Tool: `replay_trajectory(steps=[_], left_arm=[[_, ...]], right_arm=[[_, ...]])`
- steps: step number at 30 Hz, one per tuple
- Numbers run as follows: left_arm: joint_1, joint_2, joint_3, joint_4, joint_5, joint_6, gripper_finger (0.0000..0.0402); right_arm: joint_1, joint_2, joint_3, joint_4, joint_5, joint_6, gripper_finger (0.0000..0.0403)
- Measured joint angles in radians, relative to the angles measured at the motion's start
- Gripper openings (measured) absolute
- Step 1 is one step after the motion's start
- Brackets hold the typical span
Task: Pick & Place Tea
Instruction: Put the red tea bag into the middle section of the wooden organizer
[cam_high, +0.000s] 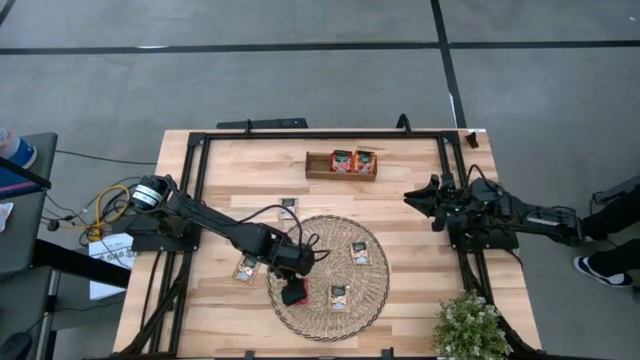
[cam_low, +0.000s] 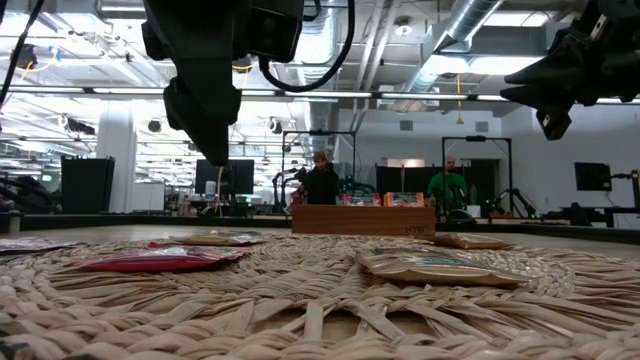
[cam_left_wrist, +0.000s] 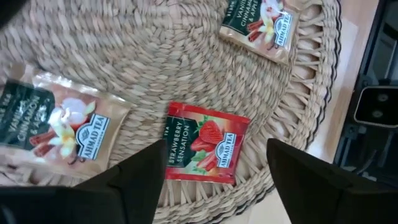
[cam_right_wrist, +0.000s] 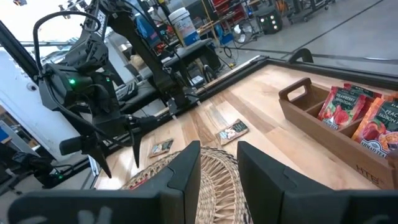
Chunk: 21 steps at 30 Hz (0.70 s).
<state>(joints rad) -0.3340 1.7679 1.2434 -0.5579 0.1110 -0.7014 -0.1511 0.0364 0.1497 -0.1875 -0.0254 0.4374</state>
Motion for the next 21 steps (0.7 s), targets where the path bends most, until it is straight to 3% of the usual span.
replay_trajectory(steps=[6, 14, 21], left_arm=[[-0.022, 0.000, 0.000, 0.006, -0.024, 0.064, 0.0276], [-0.021, 0.054, -0.001, -0.012, -0.114, 0.039, 0.0275], [-0.024, 0.136, -0.001, -0.027, -0.086, -0.015, 0.0275]], right_arm=[[0.000, 0.000, 0.000, 0.000, 0.000, 0.000, 0.0098], [0.000, 0.000, 0.000, 0.000, 0.000, 0.000, 0.0098], [0.000, 0.003, 0.001, -0.001, -0.001, 0.000, 0.0098]])
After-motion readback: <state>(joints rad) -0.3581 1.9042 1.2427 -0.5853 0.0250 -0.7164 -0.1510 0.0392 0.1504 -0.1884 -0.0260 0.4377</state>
